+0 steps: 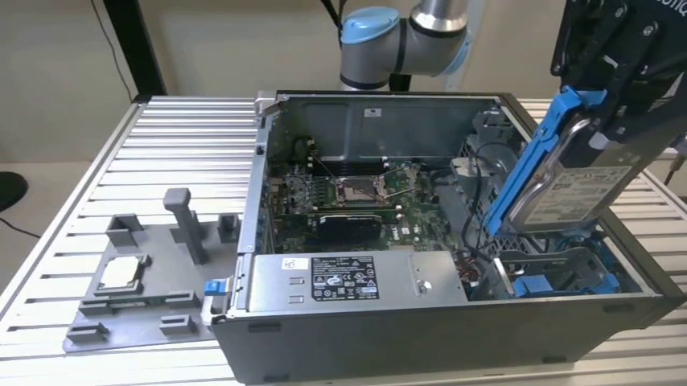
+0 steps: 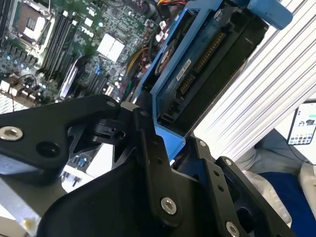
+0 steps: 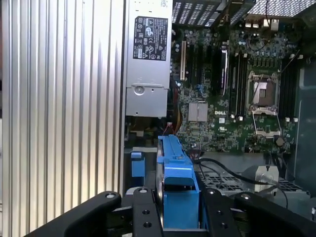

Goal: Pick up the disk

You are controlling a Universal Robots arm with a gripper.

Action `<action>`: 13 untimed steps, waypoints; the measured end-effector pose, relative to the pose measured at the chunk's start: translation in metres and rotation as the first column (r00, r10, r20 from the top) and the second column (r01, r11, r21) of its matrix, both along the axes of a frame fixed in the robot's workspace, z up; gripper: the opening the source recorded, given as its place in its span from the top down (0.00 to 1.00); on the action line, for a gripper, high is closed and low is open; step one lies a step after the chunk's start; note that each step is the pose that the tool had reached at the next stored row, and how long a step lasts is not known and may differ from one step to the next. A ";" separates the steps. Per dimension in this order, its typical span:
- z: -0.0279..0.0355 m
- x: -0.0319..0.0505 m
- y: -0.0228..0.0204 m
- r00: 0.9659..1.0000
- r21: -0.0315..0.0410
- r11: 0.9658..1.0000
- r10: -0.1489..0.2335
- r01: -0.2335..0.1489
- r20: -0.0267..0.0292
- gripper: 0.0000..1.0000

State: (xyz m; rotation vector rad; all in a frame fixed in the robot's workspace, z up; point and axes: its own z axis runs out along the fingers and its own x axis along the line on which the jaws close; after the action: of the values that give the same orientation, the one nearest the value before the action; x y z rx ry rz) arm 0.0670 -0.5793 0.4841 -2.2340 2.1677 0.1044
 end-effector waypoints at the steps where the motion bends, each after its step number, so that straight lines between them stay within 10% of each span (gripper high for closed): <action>1: -0.0003 0.0023 -0.0012 1.000 0.000 1.000 0.000 0.000 0.000 1.00; 13: -0.0055 0.0282 -0.0092 1.000 0.000 1.000 -0.003 0.003 0.000 1.00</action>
State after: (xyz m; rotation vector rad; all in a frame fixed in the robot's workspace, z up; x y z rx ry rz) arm 0.0951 -0.5885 0.4786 -2.2302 2.1715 0.1042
